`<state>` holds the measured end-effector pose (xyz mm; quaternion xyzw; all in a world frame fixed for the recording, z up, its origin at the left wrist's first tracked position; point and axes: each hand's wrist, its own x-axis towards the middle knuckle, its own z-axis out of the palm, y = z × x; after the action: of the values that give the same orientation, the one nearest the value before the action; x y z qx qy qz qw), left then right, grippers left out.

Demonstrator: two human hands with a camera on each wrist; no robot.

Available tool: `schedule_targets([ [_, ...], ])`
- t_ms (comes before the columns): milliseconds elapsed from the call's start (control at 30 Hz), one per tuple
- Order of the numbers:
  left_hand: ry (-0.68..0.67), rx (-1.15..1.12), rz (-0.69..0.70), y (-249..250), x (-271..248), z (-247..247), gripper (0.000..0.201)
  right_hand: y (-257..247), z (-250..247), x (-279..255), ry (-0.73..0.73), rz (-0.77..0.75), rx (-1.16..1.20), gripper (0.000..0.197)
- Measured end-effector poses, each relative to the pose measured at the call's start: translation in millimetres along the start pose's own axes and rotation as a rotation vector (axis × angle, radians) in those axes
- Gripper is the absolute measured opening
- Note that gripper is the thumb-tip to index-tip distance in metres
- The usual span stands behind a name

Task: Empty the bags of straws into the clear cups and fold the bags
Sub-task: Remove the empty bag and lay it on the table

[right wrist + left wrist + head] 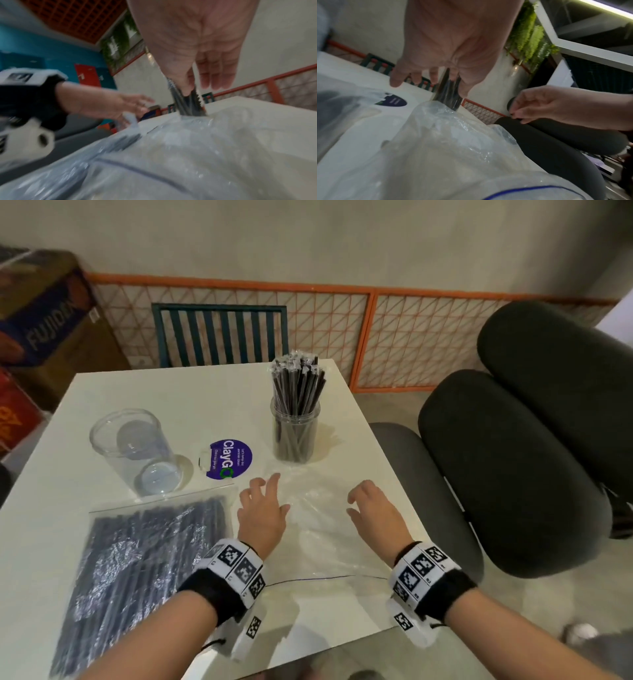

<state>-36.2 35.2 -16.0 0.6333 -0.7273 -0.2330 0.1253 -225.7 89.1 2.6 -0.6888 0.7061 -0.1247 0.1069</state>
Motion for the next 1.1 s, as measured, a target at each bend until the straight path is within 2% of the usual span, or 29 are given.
schedule_targets([
  [33, -0.049, 0.069, 0.095, 3, 2, 3, 0.057, -3, 9, 2, -0.089, -0.061, -0.01, 0.035],
  [100, -0.284, 0.227, 0.203, 4, 8, 14, 0.064, 1, 31, 8, -0.352, -0.092, -0.084, 0.071],
  [167, -0.527, 0.397, 0.191, -5, 11, 28, 0.092, 13, 50, 16, -0.585, -0.044, -0.171, 0.107],
  [200, -0.591, 0.449, 0.159, -12, 11, 35, 0.108, 20, 58, 21, -0.652, -0.023, -0.217, 0.118],
  [267, -0.619, 0.482, 0.1, -27, 8, 50, 0.124, 32, 68, 28, -0.71, 0.001, -0.294, 0.127],
  [333, -0.593, 0.508, 0.08, -35, 4, 62, 0.128, 40, 71, 33, -0.734, -0.011, -0.326, 0.131],
  [433, -0.58, 0.511, 0.067, -32, 2, 64, 0.128, 43, 66, 40, -0.762, -0.039, -0.355, 0.131],
  [533, -0.612, 0.389, 0.038, -22, 2, 53, 0.121, 34, 53, 46, -0.824, -0.024, -0.368, 0.124],
  [600, -0.534, 0.213, 0.027, -17, 3, 34, 0.105, 16, 37, 52, -0.832, -0.02, -0.385, 0.106],
  [700, -0.24, -0.071, 0.03, -27, 6, -8, 0.076, -31, 14, 58, -0.662, -0.185, -0.348, 0.068],
  [733, -0.126, -0.13, 0.009, -38, 7, -22, 0.068, -49, 12, 60, -0.614, -0.266, -0.301, 0.061],
  [800, 0.056, -0.182, -0.106, -69, 6, -46, 0.06, -88, 19, 61, -0.612, -0.358, -0.149, 0.059],
  [867, 0.168, -0.142, -0.318, -112, 0, -61, 0.061, -122, 39, 63, -0.656, -0.279, 0.045, 0.068],
  [933, 0.236, -0.066, -0.552, -157, -11, -67, 0.071, -146, 65, 67, -0.655, -0.101, 0.208, 0.084],
  [1033, 0.236, -0.094, -0.83, -205, -29, -63, 0.095, -167, 99, 70, -0.541, 0.145, 0.377, 0.102],
  [1100, 0.169, -0.061, -0.879, -218, -39, -60, 0.098, -179, 110, 69, -0.487, 0.255, 0.481, 0.108],
])
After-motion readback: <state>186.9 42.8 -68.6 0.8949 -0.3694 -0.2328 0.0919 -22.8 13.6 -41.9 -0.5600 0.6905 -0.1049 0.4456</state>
